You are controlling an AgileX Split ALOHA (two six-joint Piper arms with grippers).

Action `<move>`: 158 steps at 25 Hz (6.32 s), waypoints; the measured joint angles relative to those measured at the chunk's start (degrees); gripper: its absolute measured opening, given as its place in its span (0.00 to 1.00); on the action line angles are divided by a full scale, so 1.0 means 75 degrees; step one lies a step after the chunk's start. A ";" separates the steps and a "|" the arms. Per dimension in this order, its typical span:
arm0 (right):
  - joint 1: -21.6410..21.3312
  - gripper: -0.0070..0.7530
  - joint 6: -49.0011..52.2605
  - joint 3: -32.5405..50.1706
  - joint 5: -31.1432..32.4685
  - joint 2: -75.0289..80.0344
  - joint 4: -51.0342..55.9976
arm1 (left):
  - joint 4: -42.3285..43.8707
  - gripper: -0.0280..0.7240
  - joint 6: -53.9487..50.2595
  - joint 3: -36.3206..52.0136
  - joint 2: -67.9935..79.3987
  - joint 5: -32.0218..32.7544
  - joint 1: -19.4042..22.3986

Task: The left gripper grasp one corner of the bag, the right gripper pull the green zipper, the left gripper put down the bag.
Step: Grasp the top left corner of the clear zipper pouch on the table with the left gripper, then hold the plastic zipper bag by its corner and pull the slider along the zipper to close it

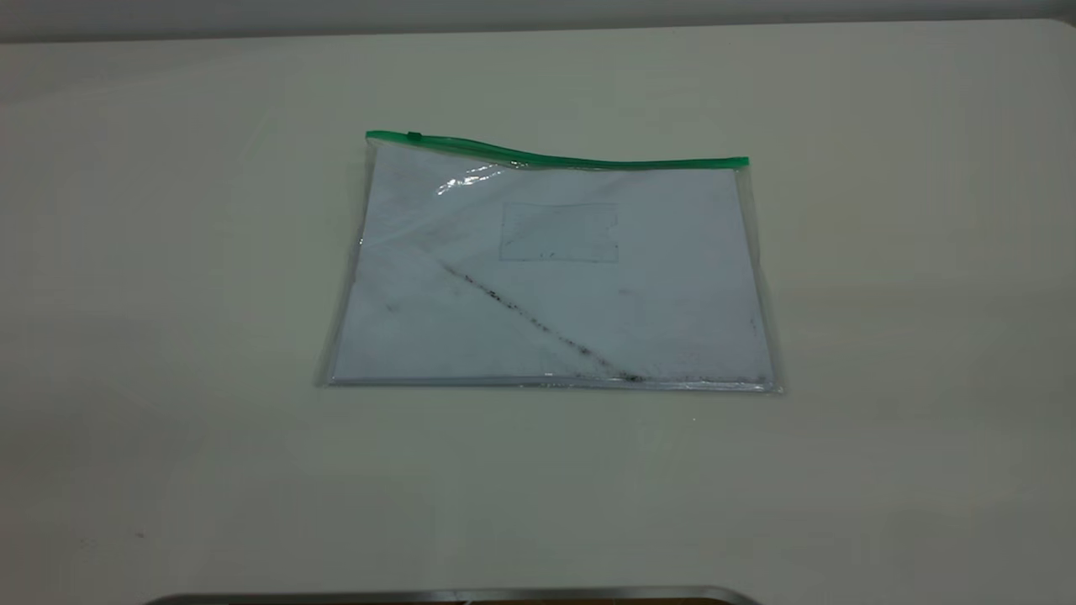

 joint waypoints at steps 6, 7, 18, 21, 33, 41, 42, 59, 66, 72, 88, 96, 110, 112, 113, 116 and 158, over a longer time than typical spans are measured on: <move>0.0000 0.77 0.0000 0.0000 0.0000 0.0000 0.0000 | 0.0000 0.82 -0.0007 0.0000 0.0000 0.0000 0.0000; 0.0000 0.77 0.0000 0.0000 0.0000 0.0000 0.0000 | 0.0000 0.82 -0.0007 0.0000 0.0000 0.0000 0.0000; 0.0000 0.77 0.0000 0.0000 0.0000 0.0000 0.0000 | 0.0000 0.82 -0.0007 0.0000 0.0000 0.0000 0.0000; 0.0000 0.77 0.0000 0.0000 0.0000 0.0000 0.0000 | 0.0000 0.82 -0.0007 0.0000 0.0000 0.0000 0.0000; 0.0000 0.77 0.0000 0.0000 0.0000 0.0000 0.0000 | 0.0000 0.82 -0.0014 0.0000 0.0000 0.0000 0.0000; 0.0000 0.77 0.0000 0.0000 -0.0008 0.0000 0.0313 | 0.0000 0.82 -0.0062 0.0000 0.0000 0.0000 0.0000; 0.0000 0.77 0.0000 0.0000 -0.0024 0.0000 0.0406 | 0.0000 0.82 -0.0062 0.0000 0.0000 0.0000 0.0000; 0.0000 0.77 0.0154 -0.0838 -0.1724 0.4380 0.1080 | -0.1018 0.82 -0.0358 -0.1194 0.6897 -0.3837 0.0000; 0.0000 0.77 -0.0028 -0.0899 -0.2585 0.5927 0.1601 | -0.2329 0.82 0.0795 -0.1678 0.9990 -0.5605 0.0000; 0.0000 0.77 -0.0300 -0.1293 -0.3470 0.7433 0.1724 | -0.3514 0.82 0.2503 -0.3259 1.2816 -0.5798 -0.0144; 0.0008 0.77 -0.1101 -0.1830 -0.4516 0.9669 0.1730 | -0.6615 0.82 0.7563 -0.7453 1.7694 -0.3973 -0.0285; 0.0008 0.77 -0.1147 -0.1830 -0.4542 0.9682 0.1747 | -0.6815 0.82 0.8090 -0.8256 1.8903 -0.3942 -0.0431; 0.0008 0.77 -0.1152 -0.1830 -0.4544 0.9682 0.1762 | -0.8312 0.82 0.9599 -0.8495 1.9587 -0.4308 -0.0779; 0.0008 0.77 -0.1152 -0.1830 -0.4552 0.9682 0.1776 | -0.8433 0.82 0.9676 -0.8614 1.9729 -0.4315 -0.0830; 0.0008 0.77 -0.1152 -0.1830 -0.4551 0.9682 0.1776 | -0.8502 0.82 0.9701 -0.8692 1.9799 -0.4315 -0.0845; 0.0008 0.77 -0.1152 -0.1830 -0.4551 0.9682 0.1778 | -0.8594 0.82 0.9735 -0.8892 1.9981 -0.4325 -0.0911; 0.2025 0.77 -0.8471 -0.3949 -0.6006 1.3766 0.6444 | -0.5277 0.11 1.4485 -1.2174 2.0065 -0.1473 -0.2700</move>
